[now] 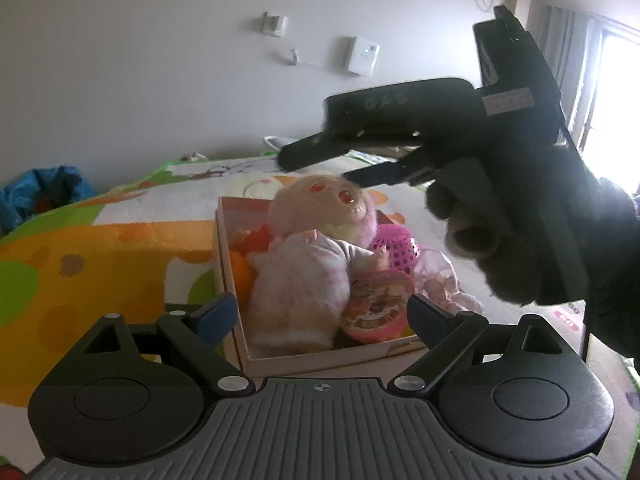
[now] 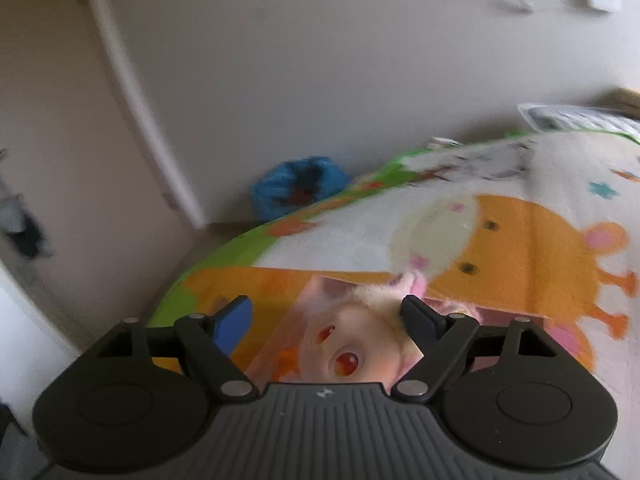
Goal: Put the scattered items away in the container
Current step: 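Carry both held toys over the pink box with both grippers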
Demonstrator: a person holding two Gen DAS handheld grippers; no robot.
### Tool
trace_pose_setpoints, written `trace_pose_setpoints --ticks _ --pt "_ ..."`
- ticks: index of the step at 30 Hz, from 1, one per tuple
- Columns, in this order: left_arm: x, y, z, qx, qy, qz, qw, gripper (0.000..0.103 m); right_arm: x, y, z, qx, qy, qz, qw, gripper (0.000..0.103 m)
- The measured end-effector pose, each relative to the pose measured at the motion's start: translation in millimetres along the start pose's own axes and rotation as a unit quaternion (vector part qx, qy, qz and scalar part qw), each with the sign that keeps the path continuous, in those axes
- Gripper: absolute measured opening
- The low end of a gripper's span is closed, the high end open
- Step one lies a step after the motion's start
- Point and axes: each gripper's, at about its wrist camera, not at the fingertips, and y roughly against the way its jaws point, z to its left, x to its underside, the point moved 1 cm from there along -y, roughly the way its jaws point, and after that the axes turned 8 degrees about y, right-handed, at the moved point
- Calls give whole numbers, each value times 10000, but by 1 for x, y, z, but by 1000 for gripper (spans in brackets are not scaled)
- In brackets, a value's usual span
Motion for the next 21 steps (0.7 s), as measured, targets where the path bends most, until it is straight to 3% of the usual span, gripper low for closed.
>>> trace_pose_setpoints --ticks 2,5,6,7,8,12,16,19,21 --pt "-2 3 -2 -55 -60 -95 9999 95 -3 9 -6 -227 -214 -99 9995 82" --pt "-10 4 -4 -26 -64 -233 9997 92 -6 17 -15 399 -115 -59 9991 82" --pt "-13 2 -6 11 -60 -257 9997 87 -4 16 -19 490 -180 49 9986 82" --pt "-16 -2 -7 80 -48 -231 9997 71 -1 13 -25 466 -318 199 9982 82" --pt "-17 -7 -9 146 -39 -173 9997 62 3 8 -32 400 -497 355 9973 82" --pt "-15 -28 -17 217 -137 76 9996 59 14 -7 -48 -64 -1238 648 9902 82" --pt "-13 -33 -19 79 -259 103 9996 60 9 2 -37 -618 -1258 278 9897 83" --pt "-12 -35 -20 51 -350 119 9993 61 2 15 -30 -715 -1170 1 9906 83" --pt "-11 -36 -21 34 -352 135 9993 62 2 13 -26 -379 -888 17 9953 83"
